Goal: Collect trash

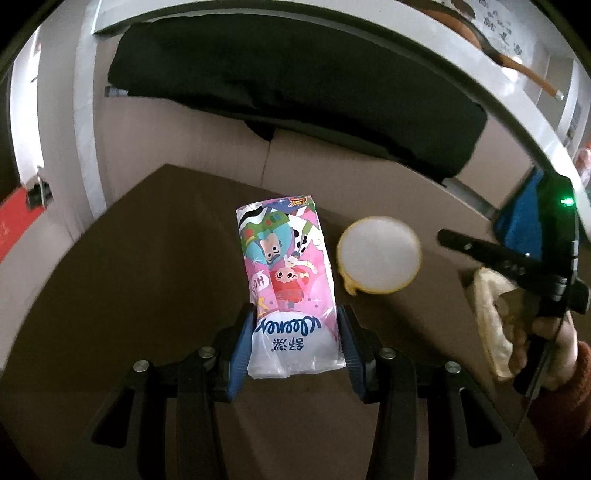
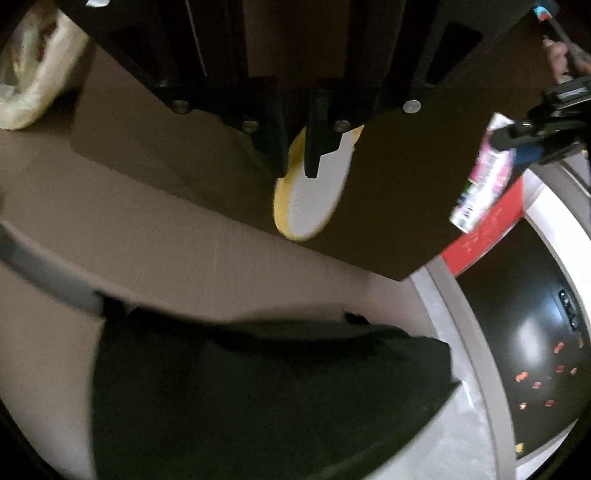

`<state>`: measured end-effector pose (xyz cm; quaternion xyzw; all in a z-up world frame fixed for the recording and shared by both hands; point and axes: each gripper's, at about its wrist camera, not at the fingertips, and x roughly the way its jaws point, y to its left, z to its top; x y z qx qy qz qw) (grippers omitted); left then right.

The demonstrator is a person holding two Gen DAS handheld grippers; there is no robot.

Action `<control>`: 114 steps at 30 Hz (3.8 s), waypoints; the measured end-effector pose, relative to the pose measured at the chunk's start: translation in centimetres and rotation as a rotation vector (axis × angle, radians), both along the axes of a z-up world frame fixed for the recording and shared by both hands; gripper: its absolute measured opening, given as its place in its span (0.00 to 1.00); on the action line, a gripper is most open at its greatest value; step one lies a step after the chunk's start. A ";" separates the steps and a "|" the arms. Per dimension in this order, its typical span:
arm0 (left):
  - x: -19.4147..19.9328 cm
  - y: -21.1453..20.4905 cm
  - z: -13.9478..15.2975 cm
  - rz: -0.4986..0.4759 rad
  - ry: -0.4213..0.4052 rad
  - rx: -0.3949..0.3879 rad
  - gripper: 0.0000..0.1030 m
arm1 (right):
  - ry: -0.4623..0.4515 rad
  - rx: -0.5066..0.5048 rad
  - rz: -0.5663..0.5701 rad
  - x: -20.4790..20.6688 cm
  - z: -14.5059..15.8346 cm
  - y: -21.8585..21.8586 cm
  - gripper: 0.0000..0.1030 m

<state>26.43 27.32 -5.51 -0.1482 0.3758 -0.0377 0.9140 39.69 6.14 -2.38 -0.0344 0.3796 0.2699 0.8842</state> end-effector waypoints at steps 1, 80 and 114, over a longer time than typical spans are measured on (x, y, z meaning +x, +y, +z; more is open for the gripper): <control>-0.7 -0.3 0.0 -0.003 -0.001 -0.008 0.44 | -0.007 0.003 0.001 -0.7 0.6 -0.6 0.07; 1.8 -13.8 -2.8 -0.241 0.183 -0.091 0.44 | 0.131 0.107 -0.119 -6.2 -8.4 -14.5 0.62; -3.1 -15.6 4.7 -0.141 -0.125 0.167 0.44 | -0.101 0.170 -0.037 -10.0 0.6 -10.2 0.14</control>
